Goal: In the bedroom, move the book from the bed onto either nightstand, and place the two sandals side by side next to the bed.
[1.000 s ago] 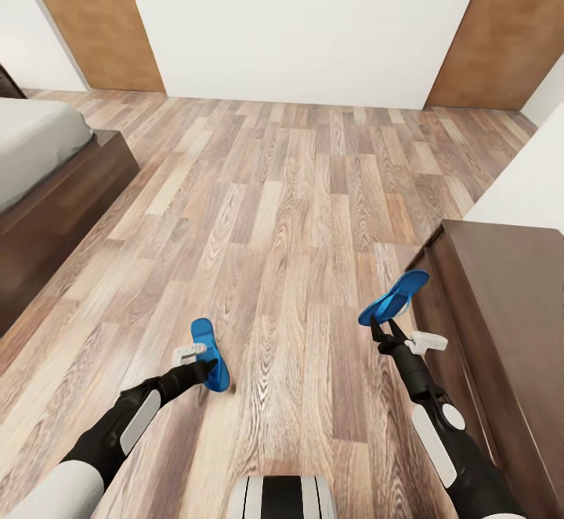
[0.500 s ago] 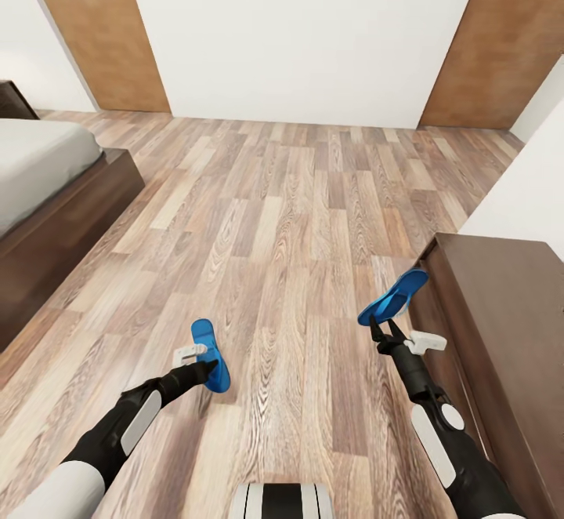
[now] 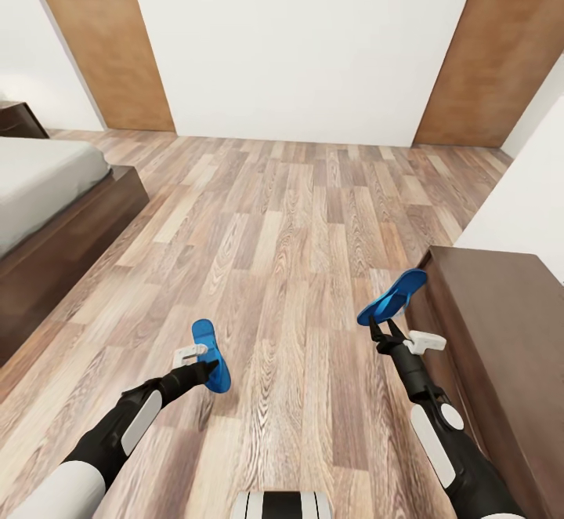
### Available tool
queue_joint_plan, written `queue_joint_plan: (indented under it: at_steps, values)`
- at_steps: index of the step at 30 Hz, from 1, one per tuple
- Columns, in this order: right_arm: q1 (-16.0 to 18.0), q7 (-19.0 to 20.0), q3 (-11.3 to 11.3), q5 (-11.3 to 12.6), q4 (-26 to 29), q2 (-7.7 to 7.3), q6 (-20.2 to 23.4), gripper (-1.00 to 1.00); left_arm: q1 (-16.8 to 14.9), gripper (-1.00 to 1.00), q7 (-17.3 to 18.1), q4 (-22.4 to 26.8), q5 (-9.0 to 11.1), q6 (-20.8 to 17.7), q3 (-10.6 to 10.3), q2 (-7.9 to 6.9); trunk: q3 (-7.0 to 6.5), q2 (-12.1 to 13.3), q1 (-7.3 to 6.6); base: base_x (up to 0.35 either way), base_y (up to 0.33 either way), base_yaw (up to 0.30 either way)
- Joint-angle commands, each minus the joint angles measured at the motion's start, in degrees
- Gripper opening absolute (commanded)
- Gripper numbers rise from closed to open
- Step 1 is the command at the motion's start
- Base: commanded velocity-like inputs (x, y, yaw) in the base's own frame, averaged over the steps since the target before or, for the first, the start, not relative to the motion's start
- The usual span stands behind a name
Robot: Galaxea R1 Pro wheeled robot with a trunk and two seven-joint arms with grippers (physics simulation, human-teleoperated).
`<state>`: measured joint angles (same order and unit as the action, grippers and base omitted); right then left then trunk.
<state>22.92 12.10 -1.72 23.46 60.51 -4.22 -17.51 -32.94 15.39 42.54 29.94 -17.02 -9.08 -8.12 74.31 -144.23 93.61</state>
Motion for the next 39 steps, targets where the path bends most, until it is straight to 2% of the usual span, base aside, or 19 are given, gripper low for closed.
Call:
queue_joint_plan:
  at_steps: [1, 14, 18, 21, 25, 29, 32, 33, 36, 37, 39]
  values:
    - [0.0, 0.5, 0.0, 0.6, 0.0, 0.0, -0.1, -1.0, 0.0, -1.0, 0.0, 0.0, 0.5, -0.3, -0.2, -0.05, -0.19, 0.0, -0.03, 0.0, 0.0, 0.0]
    - [0.0, 0.5, 0.0, 0.6, -0.2, 0.0, -0.1, -1.0, 0.0, -1.0, 0.1, -0.1, 0.7, -0.4, -0.2, 0.16, -3.07, 0.2, -0.37, 0.0, 0.0, 0.0]
    - [0.0, 0.5, 0.0, 0.6, -0.3, 0.0, 0.0, -1.0, 0.0, -1.0, -0.1, -0.3, 0.7, -0.3, -0.2, 1.87, -3.95, 0.2, -0.47, 0.0, 0.0, 0.0]
    - [0.0, 0.3, 0.0, 0.4, -0.8, 0.01, 0.6, -1.0, 0.0, -1.0, -0.2, -0.8, 0.7, -0.3, -0.2, 2.48, -4.62, 0.3, -0.55, 0.0, 0.0, 0.0]
    - [0.0, 0.4, -0.1, -1.9, -1.0, -0.35, 1.5, -1.0, 0.0, -1.0, -0.2, -2.2, 0.7, -0.3, -0.2, 2.57, -5.51, 0.3, -0.65, 0.0, 0.0, 0.0]
    - [0.0, 0.5, -0.2, -2.3, -1.1, -0.64, 1.7, -1.0, 0.0, -1.0, -0.1, -3.9, 0.6, -0.1, -0.1, 2.25, -6.39, 0.4, -0.75, 0.0, 0.0, 0.0]
    - [-0.1, 0.5, -0.3, -2.2, -1.7, -0.81, 1.7, -1.0, 0.0, -1.0, 0.1, -5.9, 0.5, 0.1, -0.1, 1.16, -7.06, 0.4, -0.83, 0.0, 0.0, 0.0]
    - [-0.1, 0.6, -0.3, -2.2, -2.3, -1.23, 1.7, -1.0, 0.0, -1.0, 0.2, -6.3, 0.5, 0.1, -0.1, 0.49, -7.28, 0.4, -0.86, 0.0, 0.0, 0.0]
    - [-0.1, 0.9, -0.3, -2.1, -5.0, -4.49, 1.7, -1.0, 0.0, -1.0, 1.8, -6.7, 0.6, 0.3, -0.1, -1.46, -7.94, 0.5, -0.93, 0.0, 0.0, 0.0]
    - [-0.1, 0.9, -0.3, -2.0, -6.6, -6.06, 1.7, -1.0, 0.0, -1.0, 3.3, -7.1, 0.6, 0.6, -0.1, -2.29, -8.16, 0.5, -0.96, 0.0, 0.0, 0.0]
    - [-0.1, 1.0, -0.2, -2.0, -9.0, -7.95, 1.7, -1.0, 0.0, -1.0, 6.3, -8.1, 0.6, 1.3, 0.0, -3.56, -8.61, 0.5, -1.01, 0.0, 0.0, 0.0]
